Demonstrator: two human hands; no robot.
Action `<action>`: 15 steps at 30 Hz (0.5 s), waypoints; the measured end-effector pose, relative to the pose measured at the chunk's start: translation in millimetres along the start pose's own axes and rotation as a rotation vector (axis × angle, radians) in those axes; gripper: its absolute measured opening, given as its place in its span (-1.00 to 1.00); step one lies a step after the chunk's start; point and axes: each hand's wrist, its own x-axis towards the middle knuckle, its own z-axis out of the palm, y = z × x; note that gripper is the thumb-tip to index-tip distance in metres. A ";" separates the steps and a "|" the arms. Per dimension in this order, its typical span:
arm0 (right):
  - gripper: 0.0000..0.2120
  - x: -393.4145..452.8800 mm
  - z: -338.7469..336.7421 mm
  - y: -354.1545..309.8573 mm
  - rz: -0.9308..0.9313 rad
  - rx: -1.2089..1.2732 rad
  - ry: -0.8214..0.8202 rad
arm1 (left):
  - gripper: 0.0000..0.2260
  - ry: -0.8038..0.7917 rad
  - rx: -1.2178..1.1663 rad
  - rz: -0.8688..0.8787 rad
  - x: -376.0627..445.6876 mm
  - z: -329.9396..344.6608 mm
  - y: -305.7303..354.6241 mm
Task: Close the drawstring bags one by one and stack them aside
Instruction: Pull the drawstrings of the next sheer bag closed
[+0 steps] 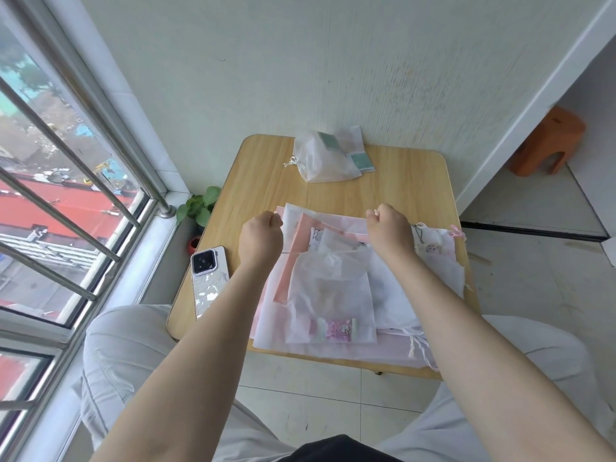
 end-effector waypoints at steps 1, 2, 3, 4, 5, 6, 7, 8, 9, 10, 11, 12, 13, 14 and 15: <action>-0.64 0.8 0.8 -2.3 0.000 0.068 -0.008 | -0.73 0.006 -0.089 -0.004 0.8 -1.3 4.2; -0.62 2.2 0.0 -5.2 0.008 0.181 -0.018 | -0.73 -0.003 -0.226 -0.010 1.2 -4.4 9.9; -0.63 3.0 -1.7 -8.0 0.029 0.345 -0.030 | -0.74 -0.025 -0.393 -0.015 1.7 -7.1 15.3; -0.65 2.4 -4.1 -12.4 0.057 0.535 -0.041 | -0.74 -0.054 -0.532 -0.012 1.3 -10.0 21.8; -0.70 0.8 -6.9 -17.2 0.088 0.710 -0.059 | -0.66 -0.088 -0.619 -0.002 0.3 -11.8 27.0; -0.76 0.6 -7.3 -20.5 0.106 0.833 -0.080 | -0.50 -0.112 -0.662 -0.006 1.7 -11.2 29.2; -0.80 0.1 -7.0 -21.9 0.113 0.876 -0.107 | -0.35 -0.122 -0.674 -0.028 2.2 -9.6 30.9; -0.79 -0.4 -6.1 -21.6 0.110 0.849 -0.143 | -0.26 -0.115 -0.634 -0.051 2.8 -9.0 31.2; -0.75 -0.3 -4.5 -19.4 0.117 0.755 -0.177 | -0.27 -0.098 -0.559 -0.071 4.4 -8.1 28.2; -0.75 -1.2 -4.0 -16.6 0.130 0.629 -0.218 | -0.41 -0.091 -0.442 -0.078 5.5 -7.4 25.3; -0.80 -2.6 -3.5 -13.8 0.143 0.495 -0.282 | -0.65 -0.106 -0.287 -0.088 6.3 -6.4 21.9; -0.87 -5.9 -3.8 -12.4 0.149 0.368 -0.370 | -0.82 -0.136 -0.132 -0.087 3.9 -6.6 20.4; -0.85 -9.9 -4.2 -11.8 0.148 0.258 -0.459 | -0.80 -0.188 0.002 -0.082 1.6 -3.8 17.9; -0.77 -13.9 -4.1 -12.8 0.146 0.165 -0.521 | -0.71 -0.274 0.114 -0.090 -0.7 0.2 14.5; -0.70 -17.3 -3.0 -13.4 0.133 0.083 -0.552 | -0.65 -0.348 0.209 -0.091 -4.8 3.7 14.1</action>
